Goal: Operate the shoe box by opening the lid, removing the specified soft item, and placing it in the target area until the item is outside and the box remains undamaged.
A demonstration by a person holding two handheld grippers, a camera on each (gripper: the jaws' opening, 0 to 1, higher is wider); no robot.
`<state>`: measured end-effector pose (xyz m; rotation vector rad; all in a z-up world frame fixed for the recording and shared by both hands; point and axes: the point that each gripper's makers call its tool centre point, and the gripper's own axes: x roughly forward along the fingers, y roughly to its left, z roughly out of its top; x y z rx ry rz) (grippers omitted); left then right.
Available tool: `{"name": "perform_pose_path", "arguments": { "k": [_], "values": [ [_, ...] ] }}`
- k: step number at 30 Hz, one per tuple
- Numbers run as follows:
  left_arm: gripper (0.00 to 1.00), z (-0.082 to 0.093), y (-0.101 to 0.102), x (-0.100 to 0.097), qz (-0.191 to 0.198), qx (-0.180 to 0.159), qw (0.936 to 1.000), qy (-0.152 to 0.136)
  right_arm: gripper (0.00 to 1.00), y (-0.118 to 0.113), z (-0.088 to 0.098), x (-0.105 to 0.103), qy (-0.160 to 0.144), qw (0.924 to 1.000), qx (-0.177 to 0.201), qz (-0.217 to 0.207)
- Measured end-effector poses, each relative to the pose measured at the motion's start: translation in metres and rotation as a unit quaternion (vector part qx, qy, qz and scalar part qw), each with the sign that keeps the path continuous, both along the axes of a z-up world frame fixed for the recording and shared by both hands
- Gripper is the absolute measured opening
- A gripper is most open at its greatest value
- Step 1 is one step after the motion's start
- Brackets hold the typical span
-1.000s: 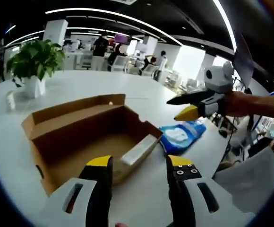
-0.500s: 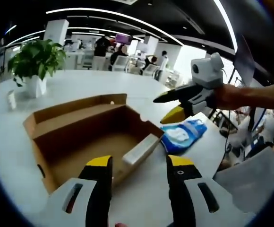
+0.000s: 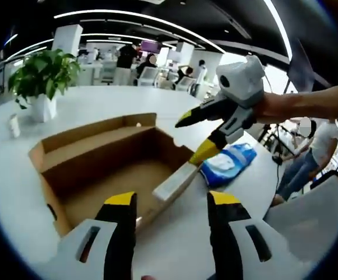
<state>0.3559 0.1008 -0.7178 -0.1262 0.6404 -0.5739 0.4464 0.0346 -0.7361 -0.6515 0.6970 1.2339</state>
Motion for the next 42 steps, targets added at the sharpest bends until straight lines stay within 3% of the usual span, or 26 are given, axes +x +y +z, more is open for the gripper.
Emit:
{"name": "perform_pose_path", "arguments": {
  "k": [12, 16, 23, 30, 42],
  "values": [
    [0.5, 0.002, 0.001, -0.001, 0.001, -0.007, 1.0, 0.0, 0.63, 0.007, -0.025, -0.001, 0.003, 0.9947, -0.065, 0.08],
    [0.5, 0.002, 0.004, 0.0, 0.005, -0.007, 1.0, 0.0, 0.63, 0.003, -0.038, 0.004, -0.01, 0.9861, -0.106, 0.128],
    [0.5, 0.0, 0.005, 0.001, 0.007, -0.006, 1.0, 0.0, 0.65, 0.012, -0.046, 0.006, -0.012, 0.9721, -0.136, 0.191],
    [0.5, 0.0, 0.009, 0.002, 0.013, -0.006, 0.9999, 0.0, 0.64, 0.021, -0.056, 0.0, -0.004, 0.9607, -0.152, 0.232],
    [0.5, -0.004, 0.012, 0.005, 0.018, -0.004, 0.9998, 0.002, 0.65, 0.022, -0.053, 0.005, -0.014, 0.9575, -0.152, 0.245]
  ]
}}
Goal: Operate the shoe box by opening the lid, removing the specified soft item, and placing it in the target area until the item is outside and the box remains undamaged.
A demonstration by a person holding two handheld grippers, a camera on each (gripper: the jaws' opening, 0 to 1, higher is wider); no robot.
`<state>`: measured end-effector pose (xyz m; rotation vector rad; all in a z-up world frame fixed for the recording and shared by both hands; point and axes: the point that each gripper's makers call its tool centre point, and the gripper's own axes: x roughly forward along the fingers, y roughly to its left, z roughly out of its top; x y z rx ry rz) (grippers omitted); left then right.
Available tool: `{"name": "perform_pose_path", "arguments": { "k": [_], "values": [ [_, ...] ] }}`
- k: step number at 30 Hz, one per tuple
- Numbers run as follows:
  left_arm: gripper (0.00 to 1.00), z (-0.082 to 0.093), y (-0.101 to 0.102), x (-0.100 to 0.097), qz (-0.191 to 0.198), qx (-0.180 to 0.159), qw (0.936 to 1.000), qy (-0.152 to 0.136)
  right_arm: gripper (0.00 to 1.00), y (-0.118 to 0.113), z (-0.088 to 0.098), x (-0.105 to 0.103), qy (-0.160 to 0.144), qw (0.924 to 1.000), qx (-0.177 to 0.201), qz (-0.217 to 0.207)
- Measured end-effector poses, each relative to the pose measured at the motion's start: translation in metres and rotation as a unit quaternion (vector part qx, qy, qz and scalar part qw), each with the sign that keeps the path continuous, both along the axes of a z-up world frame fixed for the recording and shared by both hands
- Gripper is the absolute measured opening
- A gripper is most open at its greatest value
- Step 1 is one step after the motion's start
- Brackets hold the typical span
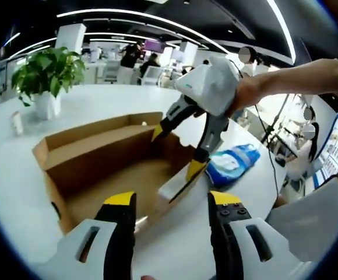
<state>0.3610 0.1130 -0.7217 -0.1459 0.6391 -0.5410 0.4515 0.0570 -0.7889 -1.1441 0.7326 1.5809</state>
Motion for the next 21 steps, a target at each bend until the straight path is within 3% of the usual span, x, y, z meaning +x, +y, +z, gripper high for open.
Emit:
{"name": "perform_pose_path", "arguments": {
  "k": [4, 8, 21],
  "values": [
    [0.5, -0.0028, 0.0011, 0.0015, -0.001, 0.001, 1.0, 0.001, 0.64, -0.0015, 0.0011, 0.0005, -0.004, 1.0, -0.003, 0.007],
    [0.5, -0.0018, -0.0015, 0.0009, -0.002, 0.001, 1.0, 0.001, 0.66, 0.0003, 0.0026, -0.0065, 0.013, 0.9998, 0.001, 0.011],
    [0.5, 0.0016, -0.0025, -0.0022, 0.0, 0.002, 1.0, 0.002, 0.64, 0.0016, -0.0035, -0.007, -0.005, 0.9995, -0.013, 0.029]
  ]
}}
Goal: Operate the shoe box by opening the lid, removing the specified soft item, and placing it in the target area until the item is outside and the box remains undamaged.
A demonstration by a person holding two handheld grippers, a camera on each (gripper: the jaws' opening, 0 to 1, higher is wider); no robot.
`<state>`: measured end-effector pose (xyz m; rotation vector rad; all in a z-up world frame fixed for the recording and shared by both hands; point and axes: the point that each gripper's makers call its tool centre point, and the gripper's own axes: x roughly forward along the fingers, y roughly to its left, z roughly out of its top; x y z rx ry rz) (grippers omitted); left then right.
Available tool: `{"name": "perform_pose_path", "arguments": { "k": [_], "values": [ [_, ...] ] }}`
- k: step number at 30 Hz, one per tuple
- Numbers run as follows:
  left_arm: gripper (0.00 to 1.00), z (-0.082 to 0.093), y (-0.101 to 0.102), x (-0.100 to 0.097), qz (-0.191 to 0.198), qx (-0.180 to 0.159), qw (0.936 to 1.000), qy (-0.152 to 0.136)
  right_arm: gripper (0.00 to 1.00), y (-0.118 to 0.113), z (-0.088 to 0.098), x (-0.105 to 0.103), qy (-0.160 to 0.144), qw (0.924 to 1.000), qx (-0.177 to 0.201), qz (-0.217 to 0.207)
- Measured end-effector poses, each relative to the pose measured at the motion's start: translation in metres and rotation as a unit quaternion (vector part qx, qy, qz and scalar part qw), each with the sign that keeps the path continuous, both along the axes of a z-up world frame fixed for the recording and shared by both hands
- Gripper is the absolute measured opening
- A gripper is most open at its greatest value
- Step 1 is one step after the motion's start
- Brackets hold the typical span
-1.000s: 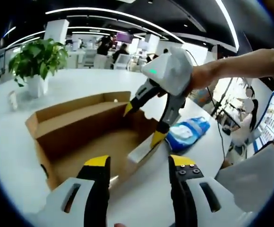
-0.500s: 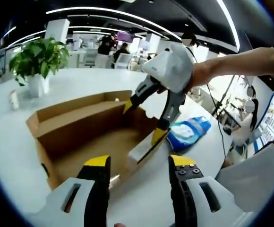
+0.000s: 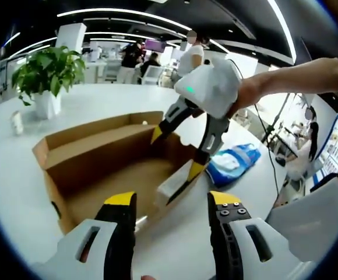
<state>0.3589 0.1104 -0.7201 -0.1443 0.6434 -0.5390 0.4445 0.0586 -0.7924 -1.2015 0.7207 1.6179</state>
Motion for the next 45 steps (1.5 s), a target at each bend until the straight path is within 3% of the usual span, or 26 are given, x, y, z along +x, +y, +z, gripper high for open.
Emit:
{"name": "perform_pose_path", "arguments": {
  "k": [6, 34, 37, 41, 45],
  "values": [
    [0.49, -0.002, 0.001, 0.002, -0.001, 0.001, 1.0, 0.0, 0.59, -0.003, -0.006, 0.002, -0.016, 0.9998, -0.013, -0.003],
    [0.49, -0.008, 0.007, 0.005, 0.002, 0.001, 1.0, 0.005, 0.4, 0.004, -0.033, -0.01, 0.002, 0.9995, -0.022, -0.022],
    [0.49, -0.008, 0.006, 0.004, 0.002, 0.001, 1.0, 0.006, 0.35, 0.003, -0.036, -0.012, 0.006, 0.9994, -0.026, -0.022],
    [0.49, -0.007, 0.005, 0.004, 0.005, -0.001, 1.0, 0.006, 0.18, -0.003, -0.039, -0.025, 0.036, 0.9982, -0.046, -0.012],
    [0.49, -0.007, 0.005, 0.004, 0.004, 0.001, 1.0, 0.005, 0.18, -0.003, -0.039, -0.025, 0.034, 0.9982, -0.045, -0.019]
  ]
}}
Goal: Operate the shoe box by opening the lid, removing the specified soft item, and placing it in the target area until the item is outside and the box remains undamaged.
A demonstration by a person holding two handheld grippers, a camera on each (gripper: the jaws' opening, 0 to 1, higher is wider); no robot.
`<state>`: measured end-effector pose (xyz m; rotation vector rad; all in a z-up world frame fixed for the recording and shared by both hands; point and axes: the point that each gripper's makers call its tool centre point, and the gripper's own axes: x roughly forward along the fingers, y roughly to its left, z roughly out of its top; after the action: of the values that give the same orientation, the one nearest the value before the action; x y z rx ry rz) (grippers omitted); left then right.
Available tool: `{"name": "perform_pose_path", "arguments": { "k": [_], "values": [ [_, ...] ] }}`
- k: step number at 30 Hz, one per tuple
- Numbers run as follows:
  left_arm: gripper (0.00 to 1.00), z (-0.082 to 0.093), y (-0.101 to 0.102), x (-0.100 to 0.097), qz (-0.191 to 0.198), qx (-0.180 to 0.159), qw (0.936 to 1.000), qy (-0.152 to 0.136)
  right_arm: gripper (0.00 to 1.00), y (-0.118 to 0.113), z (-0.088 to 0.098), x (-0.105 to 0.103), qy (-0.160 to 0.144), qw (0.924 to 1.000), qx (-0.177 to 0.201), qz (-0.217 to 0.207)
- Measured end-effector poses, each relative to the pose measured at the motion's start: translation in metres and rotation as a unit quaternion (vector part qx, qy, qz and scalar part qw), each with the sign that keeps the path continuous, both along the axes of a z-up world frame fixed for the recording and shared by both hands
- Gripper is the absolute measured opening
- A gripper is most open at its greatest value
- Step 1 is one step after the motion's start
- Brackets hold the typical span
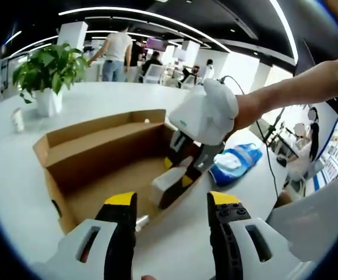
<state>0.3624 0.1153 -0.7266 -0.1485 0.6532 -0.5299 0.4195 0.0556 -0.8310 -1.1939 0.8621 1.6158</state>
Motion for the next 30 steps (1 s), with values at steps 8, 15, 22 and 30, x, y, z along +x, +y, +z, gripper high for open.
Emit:
{"name": "perform_pose_path", "arguments": {
  "k": [8, 15, 22, 30],
  "values": [
    [0.49, 0.001, 0.0, -0.002, 0.001, 0.003, 1.0, 0.001, 0.17, 0.001, 0.003, -0.004, -0.003, 1.0, 0.002, 0.002],
    [0.49, 0.001, 0.001, -0.004, 0.004, 0.005, 1.0, 0.003, 0.17, 0.006, 0.01, 0.001, -0.009, 0.9998, 0.012, -0.012],
    [0.49, 0.001, 0.0, -0.004, -0.002, 0.011, 0.9999, 0.002, 0.17, 0.008, 0.024, 0.006, -0.012, 0.9993, 0.024, -0.026],
    [0.49, 0.003, -0.001, -0.004, -0.004, 0.014, 0.9999, -0.003, 0.17, 0.007, 0.041, 0.01, -0.025, 0.9988, 0.029, -0.032]
  ]
}}
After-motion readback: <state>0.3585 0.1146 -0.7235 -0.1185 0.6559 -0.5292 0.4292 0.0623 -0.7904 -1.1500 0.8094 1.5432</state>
